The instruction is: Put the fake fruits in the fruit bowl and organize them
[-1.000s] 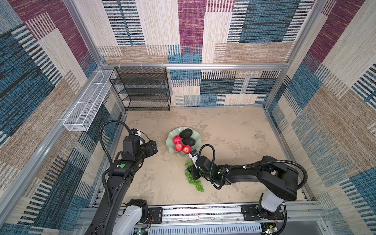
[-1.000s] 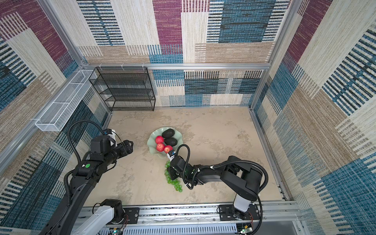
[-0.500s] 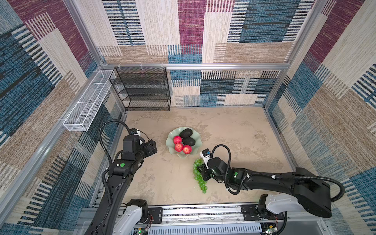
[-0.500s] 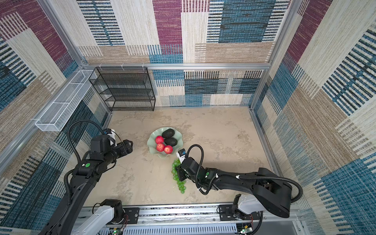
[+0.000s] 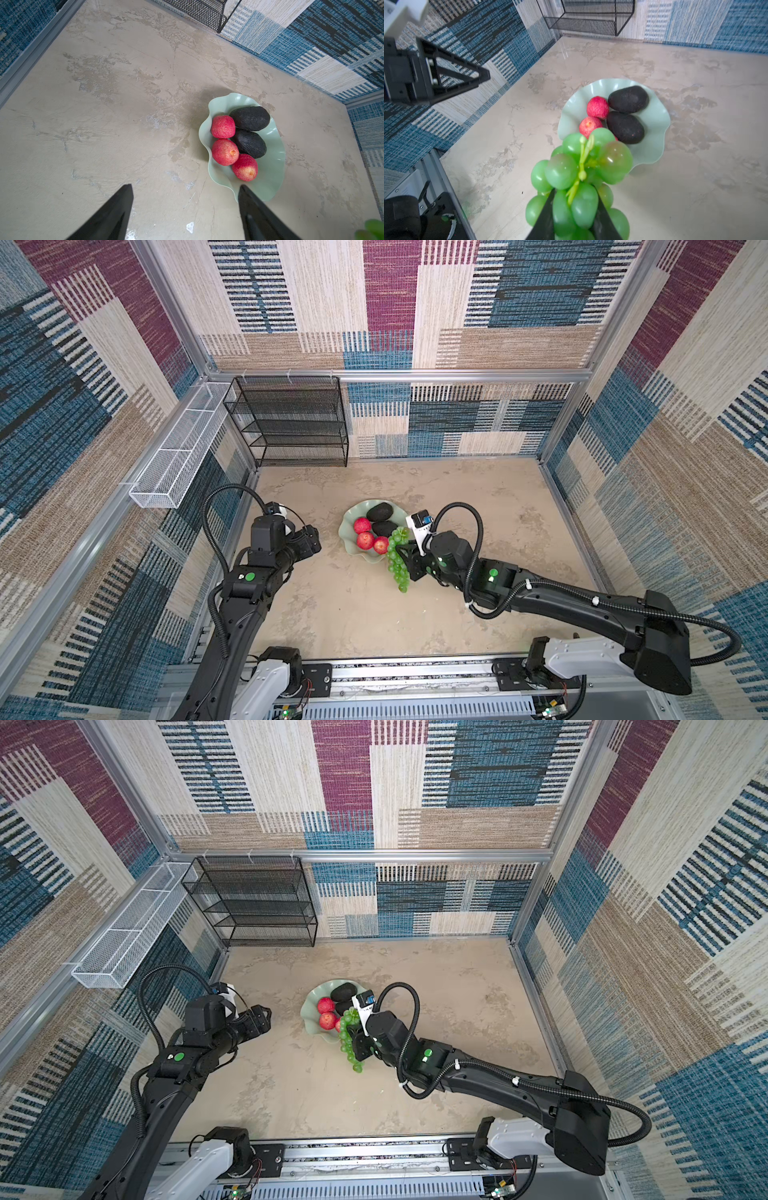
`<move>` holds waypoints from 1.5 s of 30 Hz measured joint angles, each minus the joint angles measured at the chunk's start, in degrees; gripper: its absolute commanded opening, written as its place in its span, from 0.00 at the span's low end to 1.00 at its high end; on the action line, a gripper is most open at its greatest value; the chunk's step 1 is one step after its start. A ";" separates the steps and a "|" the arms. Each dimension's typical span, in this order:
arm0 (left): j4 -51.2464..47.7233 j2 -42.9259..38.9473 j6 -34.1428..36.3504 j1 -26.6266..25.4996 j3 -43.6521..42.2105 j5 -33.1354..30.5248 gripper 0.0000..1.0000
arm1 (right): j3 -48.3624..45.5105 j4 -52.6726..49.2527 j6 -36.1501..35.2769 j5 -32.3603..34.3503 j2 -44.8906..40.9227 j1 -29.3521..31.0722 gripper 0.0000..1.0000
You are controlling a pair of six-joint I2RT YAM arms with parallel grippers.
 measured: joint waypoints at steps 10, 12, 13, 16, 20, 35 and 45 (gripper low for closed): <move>0.07 -0.63 0.02 0.46 -0.74 -0.24 0.83 | 12.83 1.51 -6.73 -8.35 14.97 -8.57 0.25; 0.09 -0.76 0.02 0.57 -1.05 -0.42 0.83 | 14.86 3.06 -7.87 -9.84 19.17 -9.92 0.25; 0.26 -0.81 0.02 0.57 -1.22 -0.46 0.83 | 15.78 3.54 -8.39 -9.97 21.24 -10.62 0.25; 0.66 -0.87 0.00 0.68 -1.90 -0.50 0.83 | 18.56 4.76 -9.77 -11.69 27.96 -12.59 0.26; 1.99 -0.72 0.02 0.76 -2.29 -0.63 0.83 | 22.12 5.53 -10.60 -13.35 35.36 -14.64 0.36; 12.98 0.24 0.11 1.14 -7.19 -3.56 0.89 | 19.76 9.14 -12.94 -17.53 27.28 -20.15 1.00; 37.48 2.75 6.10 1.16 -22.84 -14.53 0.99 | -6.93 15.02 -12.41 -12.52 1.36 -31.50 1.00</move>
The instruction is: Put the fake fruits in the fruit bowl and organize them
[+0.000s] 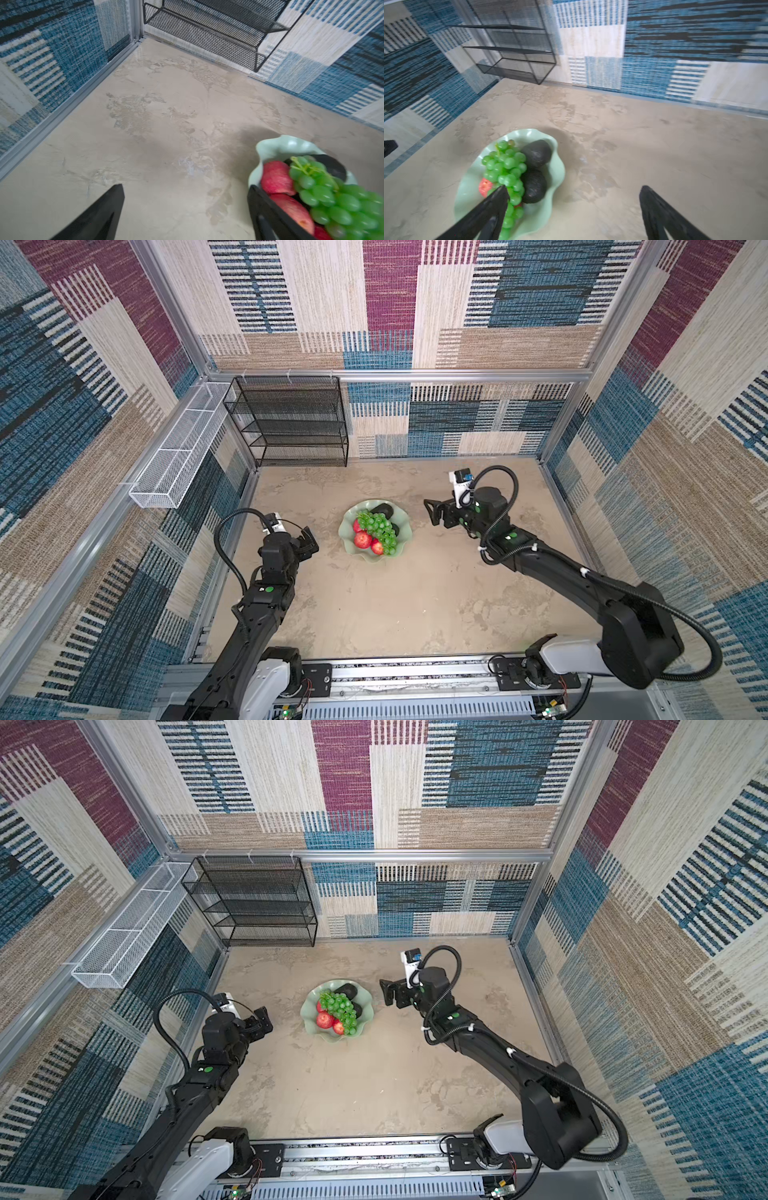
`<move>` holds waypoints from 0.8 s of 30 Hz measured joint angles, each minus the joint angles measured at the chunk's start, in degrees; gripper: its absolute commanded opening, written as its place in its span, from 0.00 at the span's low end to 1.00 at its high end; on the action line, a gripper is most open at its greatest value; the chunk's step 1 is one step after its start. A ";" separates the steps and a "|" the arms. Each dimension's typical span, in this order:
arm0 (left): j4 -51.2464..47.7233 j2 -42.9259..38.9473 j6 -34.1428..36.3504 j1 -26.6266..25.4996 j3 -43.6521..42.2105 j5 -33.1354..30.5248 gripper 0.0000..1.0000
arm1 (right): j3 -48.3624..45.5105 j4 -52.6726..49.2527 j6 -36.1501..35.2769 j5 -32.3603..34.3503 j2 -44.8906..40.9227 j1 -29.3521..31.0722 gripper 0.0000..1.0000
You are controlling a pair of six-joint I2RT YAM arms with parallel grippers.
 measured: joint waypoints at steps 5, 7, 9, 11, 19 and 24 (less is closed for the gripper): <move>11.06 7.67 6.60 0.26 -1.62 -2.47 0.99 | -14.34 7.30 -1.11 7.76 -10.12 -5.35 1.00; 13.27 11.02 8.87 1.22 -2.01 -2.89 0.99 | -18.10 10.38 -2.23 11.50 -11.32 -7.52 1.00; 15.74 14.16 10.38 3.06 -2.62 -3.02 0.99 | -21.22 14.29 -3.41 15.82 -10.88 -9.84 1.00; 19.32 17.27 11.30 4.72 -4.37 -2.82 0.99 | -24.02 18.80 -4.92 18.10 -9.64 -11.21 1.00; 34.53 28.02 12.07 9.60 -6.23 4.68 0.99 | -31.63 39.15 -9.51 19.47 -0.11 -18.21 1.00; 38.77 32.04 12.96 9.20 -4.87 10.56 0.99 | -34.69 52.00 -11.10 12.15 8.00 -21.38 1.00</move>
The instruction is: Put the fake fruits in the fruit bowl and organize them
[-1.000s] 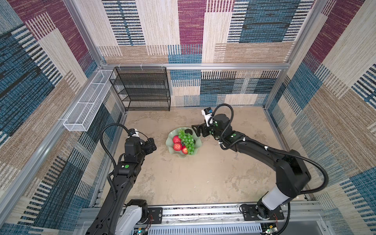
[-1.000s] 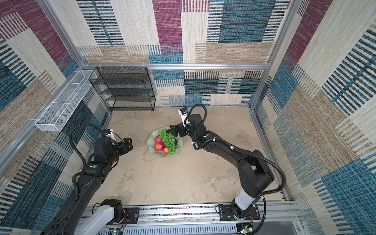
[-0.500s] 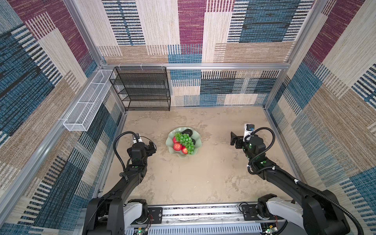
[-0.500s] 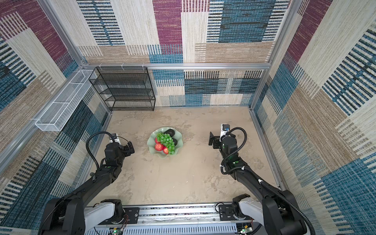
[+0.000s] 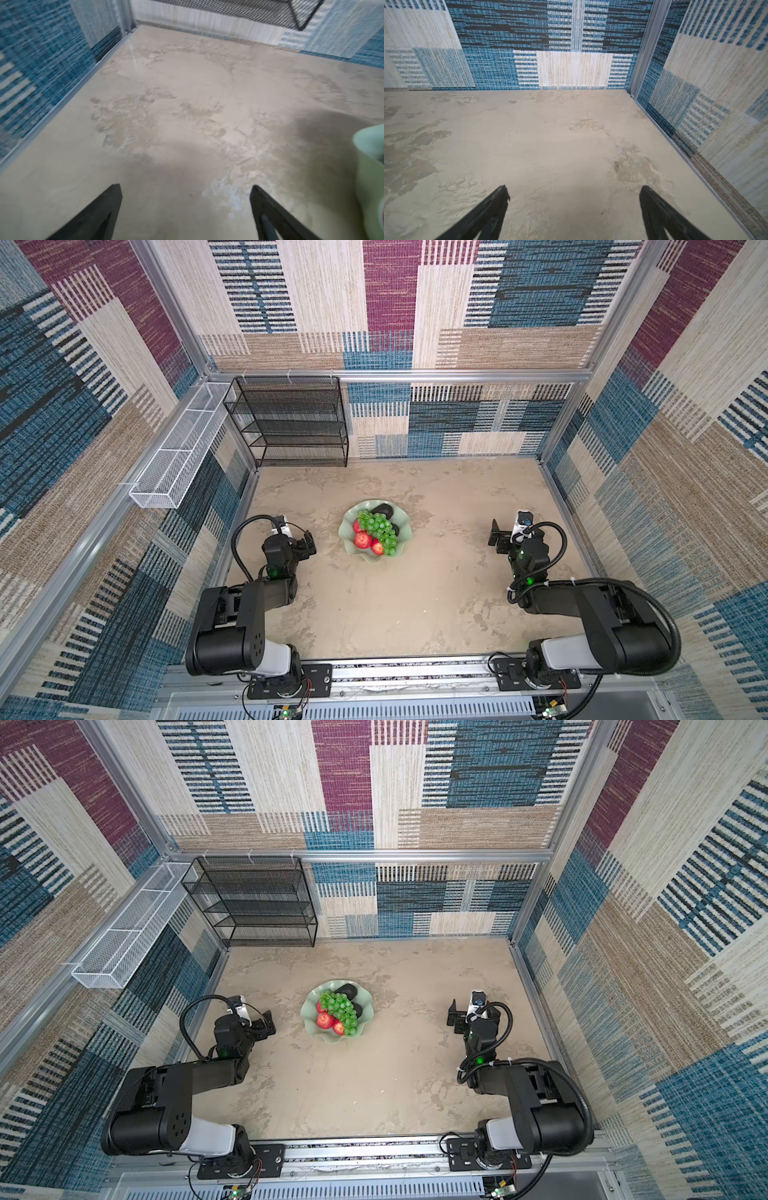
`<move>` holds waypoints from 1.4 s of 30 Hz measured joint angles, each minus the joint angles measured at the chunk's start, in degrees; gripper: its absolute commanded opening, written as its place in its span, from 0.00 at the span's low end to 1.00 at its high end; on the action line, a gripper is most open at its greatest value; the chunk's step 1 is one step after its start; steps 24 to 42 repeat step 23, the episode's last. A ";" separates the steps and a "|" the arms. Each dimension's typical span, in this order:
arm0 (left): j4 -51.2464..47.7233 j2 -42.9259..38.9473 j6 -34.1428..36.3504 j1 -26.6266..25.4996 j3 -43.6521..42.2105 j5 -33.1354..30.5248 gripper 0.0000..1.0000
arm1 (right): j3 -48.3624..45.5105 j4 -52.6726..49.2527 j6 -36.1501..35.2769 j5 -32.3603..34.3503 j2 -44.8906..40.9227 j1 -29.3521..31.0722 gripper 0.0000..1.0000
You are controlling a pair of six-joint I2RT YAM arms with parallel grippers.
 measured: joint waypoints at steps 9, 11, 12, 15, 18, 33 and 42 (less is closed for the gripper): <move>2.62 3.48 1.97 -0.68 2.14 4.04 0.99 | -0.92 10.10 0.50 -10.05 5.18 -3.72 1.00; 3.85 3.52 2.08 -0.68 1.64 4.35 0.99 | -0.83 10.36 0.50 -10.08 5.20 -3.74 1.00; 3.87 3.52 2.16 -0.68 1.40 4.66 0.99 | -0.83 10.38 0.50 -10.23 5.20 -3.76 1.00; 3.39 3.74 2.49 -0.68 1.97 5.49 0.99 | -0.83 10.51 0.52 -10.99 5.20 -3.85 1.00; 3.37 3.80 2.97 -0.68 2.43 6.49 0.99 | -0.81 10.54 0.52 -11.13 5.22 -3.82 1.00; 2.62 4.26 3.28 -0.70 3.61 7.30 0.99 | -0.81 10.56 0.52 -11.50 5.22 -3.82 1.00; 2.62 4.26 3.28 -0.70 3.61 7.30 0.99 | -0.81 10.56 0.52 -11.50 5.22 -3.82 1.00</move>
